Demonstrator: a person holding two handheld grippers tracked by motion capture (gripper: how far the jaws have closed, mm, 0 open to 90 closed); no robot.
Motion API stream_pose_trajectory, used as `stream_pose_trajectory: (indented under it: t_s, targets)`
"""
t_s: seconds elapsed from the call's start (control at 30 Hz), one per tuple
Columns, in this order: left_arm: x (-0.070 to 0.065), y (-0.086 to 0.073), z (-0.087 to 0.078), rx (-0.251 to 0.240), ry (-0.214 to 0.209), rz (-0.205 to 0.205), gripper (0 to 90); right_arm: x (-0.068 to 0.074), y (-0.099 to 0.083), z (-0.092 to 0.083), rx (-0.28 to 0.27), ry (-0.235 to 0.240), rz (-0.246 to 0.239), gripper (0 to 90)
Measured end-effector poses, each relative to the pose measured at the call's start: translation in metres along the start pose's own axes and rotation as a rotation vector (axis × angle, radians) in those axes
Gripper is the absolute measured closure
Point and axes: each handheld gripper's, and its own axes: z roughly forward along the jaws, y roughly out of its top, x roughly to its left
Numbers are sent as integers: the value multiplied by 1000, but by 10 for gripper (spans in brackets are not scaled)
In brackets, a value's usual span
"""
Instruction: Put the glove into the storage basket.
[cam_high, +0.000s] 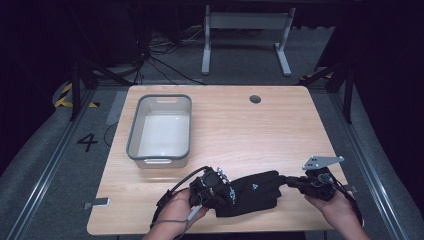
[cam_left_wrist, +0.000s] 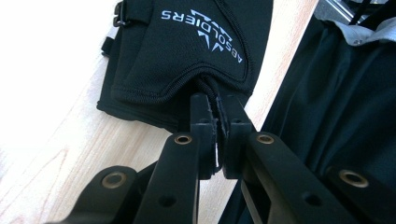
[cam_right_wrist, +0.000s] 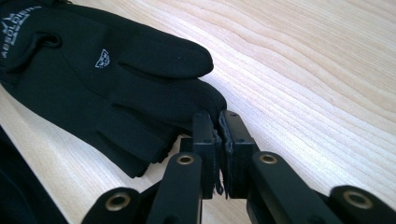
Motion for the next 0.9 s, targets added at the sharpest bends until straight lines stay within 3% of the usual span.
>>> stream_pose_trajectory:
  t_s: [0.23,0.43,0.7,0.9]
  targets:
    - [2,-1,3,26,-6,-10,861,4,1,3,10,2,-5,859]
    - [6,0,17,61,2,-16,858,-2,-2,16,39,9,11,858]
    - [8,1,22,90,19,-13,854,-11,-3,33,74,19,35,848]
    - [10,-1,19,81,-5,-26,794,-14,-4,36,72,14,41,762]
